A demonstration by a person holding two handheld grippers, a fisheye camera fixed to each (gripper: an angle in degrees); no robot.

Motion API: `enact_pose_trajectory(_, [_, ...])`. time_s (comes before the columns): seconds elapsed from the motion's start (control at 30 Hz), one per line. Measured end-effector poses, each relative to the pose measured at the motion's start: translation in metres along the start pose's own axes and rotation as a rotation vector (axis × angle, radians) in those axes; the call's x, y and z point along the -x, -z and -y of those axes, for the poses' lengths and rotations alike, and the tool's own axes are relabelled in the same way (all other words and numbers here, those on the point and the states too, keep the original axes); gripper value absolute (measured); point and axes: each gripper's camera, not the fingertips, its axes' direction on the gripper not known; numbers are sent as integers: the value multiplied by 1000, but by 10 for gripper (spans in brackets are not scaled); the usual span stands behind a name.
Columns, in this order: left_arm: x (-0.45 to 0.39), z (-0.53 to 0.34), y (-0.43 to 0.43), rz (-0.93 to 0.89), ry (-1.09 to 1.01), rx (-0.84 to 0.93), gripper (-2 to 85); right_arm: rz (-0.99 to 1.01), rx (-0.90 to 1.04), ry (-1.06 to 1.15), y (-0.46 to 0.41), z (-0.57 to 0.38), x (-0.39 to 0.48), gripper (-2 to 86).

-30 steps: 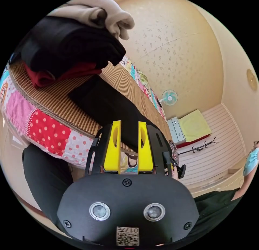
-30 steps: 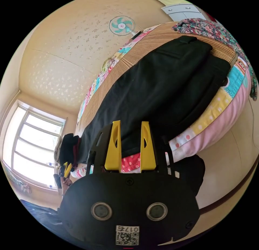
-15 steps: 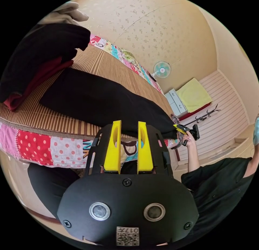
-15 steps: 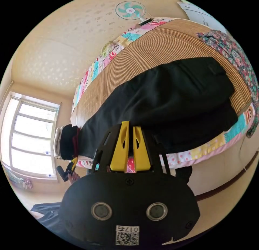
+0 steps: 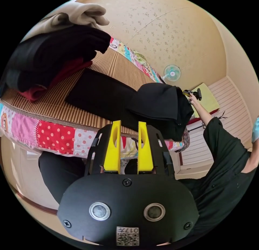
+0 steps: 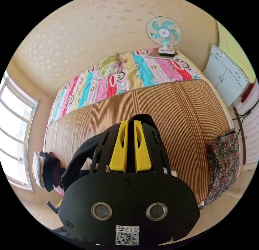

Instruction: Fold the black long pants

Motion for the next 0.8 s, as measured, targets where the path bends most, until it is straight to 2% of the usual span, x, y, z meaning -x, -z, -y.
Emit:
enact_pose_trajectory(0.07, [-14,9,-11,12,-31,3,108,106,31,78,-14,-22,10,76])
enact_pose_trajectory(0.1, [-25,15,-20,26,-66,19,109,88,129,132,-31,-44,17,87])
enact_pose_trajectory(0.27, [-69,38,-82,77,-249,174,118,-6,198,269,-36,-203,-3,91])
enact_pose_trajectory(0.37, [-90,59,-116,130,-356,230,128,-149,117,109,1,-289,-60,94])
enact_pose_trajectory(0.5, [-68,94,-115,17,-244,154,126,-309,-82,-188,62,-373,-152,105])
enact_pose_trajectory(0.57, [-59,102,-126,116,-202,189,127,-241,-56,-237,64,-387,-176,125])
enact_pose_trajectory(0.6, [-56,104,-143,228,-191,242,133,-196,-6,-207,53,-387,-181,136])
enact_pose_trajectory(0.67, [-56,98,-167,342,-216,273,132,-256,106,-126,23,-380,-179,144])
enact_pose_trajectory(0.73, [-64,88,-173,451,-232,207,99,-297,126,-20,7,-372,-164,127])
enact_pose_trajectory(0.8, [-61,88,-171,447,-191,195,70,-287,247,91,-11,-354,-145,71])
